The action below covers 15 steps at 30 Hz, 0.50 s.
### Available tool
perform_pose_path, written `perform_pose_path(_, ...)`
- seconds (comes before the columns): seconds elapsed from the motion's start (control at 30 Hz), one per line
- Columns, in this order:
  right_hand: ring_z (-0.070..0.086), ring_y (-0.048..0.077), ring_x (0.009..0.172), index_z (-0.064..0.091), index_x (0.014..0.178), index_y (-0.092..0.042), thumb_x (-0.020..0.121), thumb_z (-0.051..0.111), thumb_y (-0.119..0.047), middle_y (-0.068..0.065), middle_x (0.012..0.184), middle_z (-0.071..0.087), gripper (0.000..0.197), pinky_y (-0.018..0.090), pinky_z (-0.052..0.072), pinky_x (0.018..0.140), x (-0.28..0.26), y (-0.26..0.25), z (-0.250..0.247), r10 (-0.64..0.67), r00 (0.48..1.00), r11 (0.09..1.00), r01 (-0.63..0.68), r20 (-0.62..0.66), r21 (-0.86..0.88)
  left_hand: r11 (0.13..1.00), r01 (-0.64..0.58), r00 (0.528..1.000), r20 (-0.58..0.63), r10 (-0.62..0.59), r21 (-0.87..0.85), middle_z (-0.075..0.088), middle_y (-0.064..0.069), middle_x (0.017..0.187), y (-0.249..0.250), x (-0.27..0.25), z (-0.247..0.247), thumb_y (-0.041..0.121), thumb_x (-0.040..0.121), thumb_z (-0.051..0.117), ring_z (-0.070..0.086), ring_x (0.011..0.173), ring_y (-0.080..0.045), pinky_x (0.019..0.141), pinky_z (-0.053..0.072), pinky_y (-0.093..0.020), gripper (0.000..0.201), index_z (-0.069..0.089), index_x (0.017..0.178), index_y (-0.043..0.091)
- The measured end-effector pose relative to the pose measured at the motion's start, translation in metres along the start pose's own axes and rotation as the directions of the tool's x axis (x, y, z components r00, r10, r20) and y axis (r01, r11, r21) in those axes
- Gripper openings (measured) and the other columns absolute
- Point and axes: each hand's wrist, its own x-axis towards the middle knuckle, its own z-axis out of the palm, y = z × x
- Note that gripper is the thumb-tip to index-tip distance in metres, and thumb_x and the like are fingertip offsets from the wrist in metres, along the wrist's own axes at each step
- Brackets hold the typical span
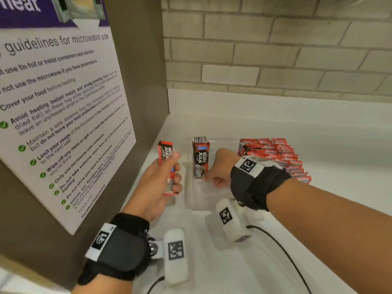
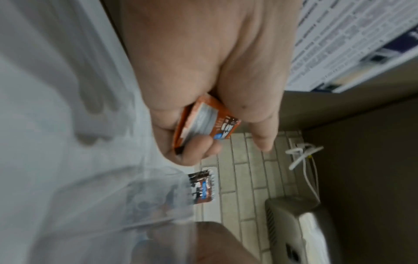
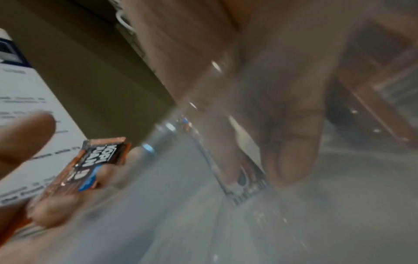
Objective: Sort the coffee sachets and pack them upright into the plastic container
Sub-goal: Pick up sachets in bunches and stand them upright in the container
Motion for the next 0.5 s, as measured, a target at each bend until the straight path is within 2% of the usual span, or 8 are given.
perform_pose_path(0.07, 0.055, 0.013, 0.045, 0.052, 0.064, -0.010, 0.080, 0.071, -0.021, -0.003, 0.036, 0.055, 0.027, 0.024, 0.051, 0.055, -0.010, -0.006, -0.008, -0.034, 0.997, 0.998, 0.029, -0.069, -0.064, 0.973, -0.007, 0.999, 0.046, 0.018, -0.229, 0.050, -0.001, 0.071, 0.011, -0.005, 0.002, 0.017, 0.092, 0.043, 0.043, 0.046, -0.008, 0.040, 0.034, -0.017, 0.016, 0.056, 0.100, 0.011)
perform_pose_path(0.1, 0.053, 0.013, 0.046, 0.050, 0.064, -0.010, 0.082, 0.068, -0.024, -0.003, 0.041, 0.056, 0.029, 0.021, 0.045, 0.052, -0.016, -0.010, -0.012, -0.082, 0.988, 0.992, 0.069, -0.131, -0.102, 0.956, -0.019, 0.997, 0.065, 0.040, -0.294, 0.051, -0.002, 0.073, 0.014, -0.008, 0.004, 0.012, 0.091, 0.037, 0.046, 0.048, -0.009, 0.041, 0.038, -0.019, 0.022, 0.057, 0.100, 0.009)
perform_pose_path(0.17, 0.053, 0.016, 0.062, 0.055, 0.078, -0.007, 0.085, 0.063, -0.025, 0.000, 0.065, 0.056, 0.021, 0.022, 0.039, 0.054, -0.027, -0.019, -0.015, -0.213, 0.930, 0.977, 0.201, -0.301, -0.070, 0.948, -0.062, 0.992, 0.082, 0.092, -0.312, 0.056, -0.003, 0.079, 0.017, -0.014, 0.007, 0.005, 0.092, 0.034, 0.055, 0.055, -0.012, 0.047, 0.048, -0.022, 0.028, 0.059, 0.102, 0.009)
perform_pose_path(0.23, 0.051, 0.015, 0.070, 0.057, 0.095, -0.010, 0.086, 0.063, -0.024, -0.002, 0.075, 0.052, 0.018, 0.023, 0.039, 0.058, -0.040, -0.030, -0.014, -0.297, 0.873, 0.912, 0.379, -0.387, 0.156, 0.967, -0.111, 0.985, 0.105, 0.138, -0.229, 0.064, -0.001, 0.084, 0.018, -0.018, 0.012, 0.001, 0.094, 0.037, 0.065, 0.070, -0.013, 0.059, 0.058, -0.032, 0.029, 0.062, 0.108, 0.011)
perform_pose_path(0.3, 0.053, 0.010, 0.065, 0.058, 0.103, -0.010, 0.085, 0.065, -0.021, -0.001, 0.077, 0.053, 0.022, 0.020, 0.042, 0.059, -0.051, -0.037, -0.012, -0.335, 0.878, 0.801, 0.456, -0.341, 0.388, 0.982, -0.153, 0.972, 0.161, 0.170, -0.115, 0.070, -0.001, 0.086, 0.019, -0.021, 0.018, -0.002, 0.094, 0.041, 0.069, 0.077, -0.014, 0.069, 0.060, -0.039, 0.031, 0.061, 0.111, 0.015)
perform_pose_path(0.33, 0.054, 0.008, 0.061, 0.058, 0.105, -0.008, 0.085, 0.066, -0.016, 0.000, 0.076, 0.054, 0.023, 0.018, 0.043, 0.056, -0.055, -0.038, -0.011, -0.343, 0.886, 0.759, 0.457, -0.312, 0.464, 0.982, -0.182, 0.966, 0.176, 0.187, -0.047, 0.071, -0.002, 0.088, 0.020, -0.022, 0.020, -0.003, 0.094, 0.043, 0.070, 0.078, -0.015, 0.069, 0.060, -0.038, 0.032, 0.061, 0.112, 0.017)
perform_pose_path(0.4, 0.054, 0.001, 0.051, 0.061, 0.102, -0.003, 0.083, 0.066, -0.004, 0.001, 0.074, 0.057, 0.020, 0.011, 0.042, 0.048, -0.060, -0.036, -0.010, -0.340, 0.888, 0.710, 0.458, -0.309, 0.536, 0.971, -0.230, 0.961, 0.170, 0.217, 0.065, 0.072, -0.002, 0.093, 0.020, -0.025, 0.022, 0.000, 0.093, 0.048, 0.070, 0.080, -0.016, 0.065, 0.059, -0.032, 0.030, 0.059, 0.115, 0.018)
perform_pose_path(0.5, 0.051, -0.005, 0.043, 0.062, 0.090, -0.003, 0.081, 0.067, 0.000, 0.000, 0.069, 0.058, 0.011, 0.008, 0.039, 0.043, -0.062, -0.033, -0.014, -0.324, 0.871, 0.686, 0.484, -0.368, 0.543, 0.958, -0.256, 0.958, 0.164, 0.235, 0.127, 0.072, 0.001, 0.097, 0.019, -0.027, 0.023, 0.019, 0.092, 0.052, 0.070, 0.085, -0.014, 0.066, 0.057, -0.029, 0.027, 0.057, 0.118, 0.022)
